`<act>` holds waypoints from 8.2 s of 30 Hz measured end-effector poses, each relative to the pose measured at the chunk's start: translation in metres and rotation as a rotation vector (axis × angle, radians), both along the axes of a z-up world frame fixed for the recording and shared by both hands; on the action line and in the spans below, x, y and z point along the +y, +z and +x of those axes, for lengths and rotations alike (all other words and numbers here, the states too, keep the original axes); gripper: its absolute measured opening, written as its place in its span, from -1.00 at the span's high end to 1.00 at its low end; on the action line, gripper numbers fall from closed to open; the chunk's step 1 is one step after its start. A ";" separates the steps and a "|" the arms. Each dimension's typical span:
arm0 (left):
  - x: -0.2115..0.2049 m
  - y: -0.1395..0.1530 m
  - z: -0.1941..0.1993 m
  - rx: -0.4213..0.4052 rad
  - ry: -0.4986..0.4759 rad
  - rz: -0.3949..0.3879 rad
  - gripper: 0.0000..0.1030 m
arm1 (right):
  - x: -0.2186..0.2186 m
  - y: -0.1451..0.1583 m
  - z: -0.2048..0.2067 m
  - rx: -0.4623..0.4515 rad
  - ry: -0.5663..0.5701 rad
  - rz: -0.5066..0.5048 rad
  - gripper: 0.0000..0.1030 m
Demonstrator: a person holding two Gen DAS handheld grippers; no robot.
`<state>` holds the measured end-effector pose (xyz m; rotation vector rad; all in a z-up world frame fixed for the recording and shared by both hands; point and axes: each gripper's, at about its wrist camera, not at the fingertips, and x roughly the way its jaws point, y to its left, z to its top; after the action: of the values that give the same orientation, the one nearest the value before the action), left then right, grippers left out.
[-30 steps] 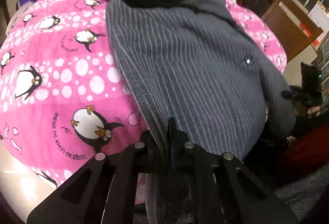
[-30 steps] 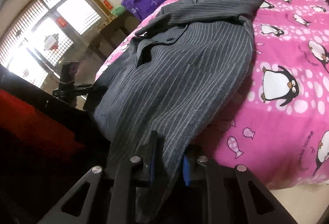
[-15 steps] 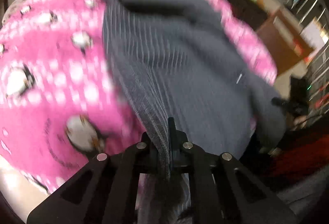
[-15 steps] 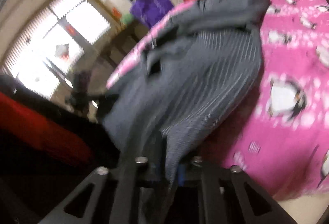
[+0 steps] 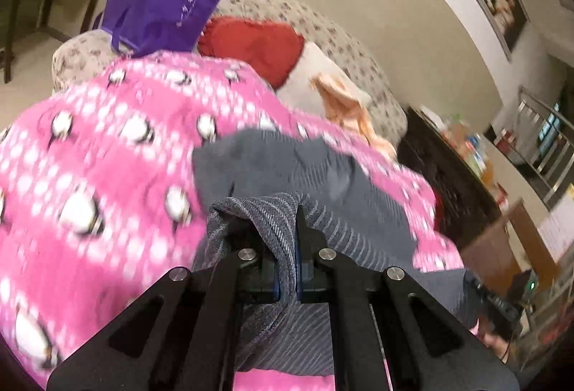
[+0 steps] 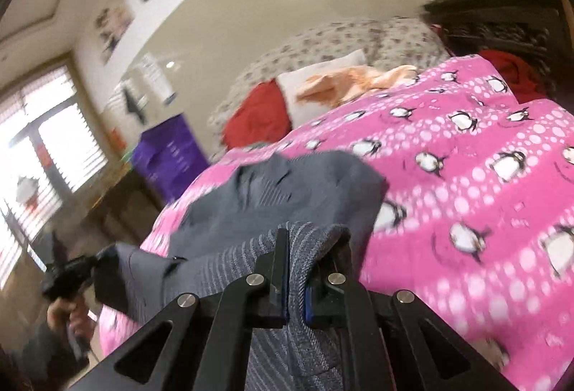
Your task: Fold large clothes
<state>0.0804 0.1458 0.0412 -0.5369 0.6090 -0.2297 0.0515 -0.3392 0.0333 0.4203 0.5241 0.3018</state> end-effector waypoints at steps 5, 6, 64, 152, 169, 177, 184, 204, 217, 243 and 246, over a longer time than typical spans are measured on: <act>-0.001 0.008 0.059 0.024 0.053 0.044 0.92 | 0.010 0.002 0.069 0.048 -0.096 -0.083 0.91; 0.002 0.006 0.070 0.038 0.067 0.044 0.92 | 0.008 0.000 0.084 0.061 -0.095 -0.082 0.91; -0.074 -0.041 0.160 0.183 -0.092 0.334 0.57 | 0.080 -0.036 0.194 0.227 0.080 -0.304 0.67; -0.008 -0.082 -0.108 0.283 -0.147 0.185 0.30 | -0.050 -0.073 -0.038 0.496 0.021 0.136 0.34; -0.085 -0.094 -0.027 0.192 -0.093 0.434 0.30 | 0.093 -0.055 0.093 0.214 -0.076 -0.588 0.24; -0.067 -0.106 -0.023 0.148 -0.099 0.315 0.30 | 0.063 -0.091 0.116 0.324 -0.096 -0.532 -0.08; 0.005 -0.070 -0.061 0.162 0.067 0.224 -0.24 | 0.063 -0.053 0.087 0.282 -0.139 -0.504 -0.08; 0.009 -0.110 -0.001 0.255 -0.105 0.029 -0.29 | 0.105 -0.101 -0.042 0.143 0.055 -0.548 -0.67; -0.007 -0.106 0.017 0.314 -0.398 -0.029 -0.23 | 0.107 -0.101 -0.044 0.115 0.033 -0.578 -0.67; -0.115 -0.002 0.014 0.194 -0.677 0.138 0.77 | 0.066 -0.066 -0.061 0.129 -0.049 -0.464 -0.66; -0.151 0.005 0.033 0.215 -0.681 0.004 0.77 | 0.036 -0.057 -0.072 0.133 -0.110 -0.413 -0.66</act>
<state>0.1135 -0.0051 0.0461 -0.3349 0.9916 -0.8199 -0.0205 -0.3033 -0.0238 0.0675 0.6735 0.0548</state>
